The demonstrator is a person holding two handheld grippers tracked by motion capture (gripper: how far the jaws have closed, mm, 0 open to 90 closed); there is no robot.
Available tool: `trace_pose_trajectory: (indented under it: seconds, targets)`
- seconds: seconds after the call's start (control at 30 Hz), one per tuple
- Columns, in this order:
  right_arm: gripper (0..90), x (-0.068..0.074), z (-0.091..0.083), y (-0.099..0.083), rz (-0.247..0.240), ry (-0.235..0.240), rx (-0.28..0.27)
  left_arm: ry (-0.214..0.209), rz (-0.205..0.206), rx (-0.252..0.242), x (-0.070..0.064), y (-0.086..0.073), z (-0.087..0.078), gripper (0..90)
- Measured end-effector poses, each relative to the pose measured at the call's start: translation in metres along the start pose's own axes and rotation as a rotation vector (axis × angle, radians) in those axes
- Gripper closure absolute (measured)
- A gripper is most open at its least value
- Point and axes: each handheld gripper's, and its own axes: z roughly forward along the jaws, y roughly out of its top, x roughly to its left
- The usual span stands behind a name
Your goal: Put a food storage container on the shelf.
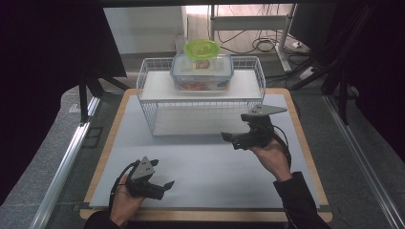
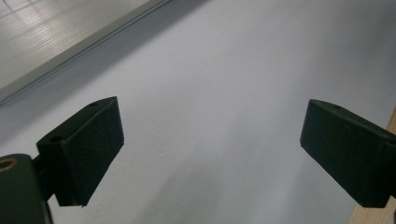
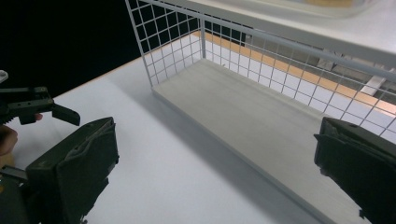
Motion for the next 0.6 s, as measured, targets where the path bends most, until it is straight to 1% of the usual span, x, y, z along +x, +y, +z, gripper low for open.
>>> trace_pose_trajectory:
  seconds: [0.1, 0.13, 0.27, 0.37, 0.5, 0.57, 0.6]
  targets:
    - [0.0, 0.0, -0.002, -0.01, 0.012, -0.008, -0.019, -0.001, 0.001, -0.002, 0.0, 0.0, 0.0, 5.7]
    - [0.0, 0.0, -0.002, -0.013, 0.004, -0.01, -0.008, 0.0, 0.004, -0.002, 0.0, 0.0, 0.0, 5.6]
    - [0.0, 0.002, -0.005, -0.022, -0.015, -0.043, 0.0, -0.001, 0.007, -0.004, 0.0, 0.0, 0.0, 5.4]
    - [0.0, 0.006, -0.005, -0.03, -0.017, -0.066, 0.018, -0.005, 0.011, -0.006, -0.001, 0.0, 0.0, 5.4]
    - [0.0, 0.013, -0.008, -0.035, -0.019, -0.056, 0.021, -0.008, 0.012, -0.008, 0.0, 0.0, 0.0, 5.0]
    - [0.0, 0.017, -0.01, -0.037, -0.022, -0.044, 0.021, -0.003, 0.012, -0.009, 0.0, 0.0, 0.0, 4.3]
    - [0.0, 0.018, -0.011, -0.038, -0.024, -0.046, 0.022, 0.0, 0.012, -0.011, 0.0, 0.0, 0.0, 4.0]
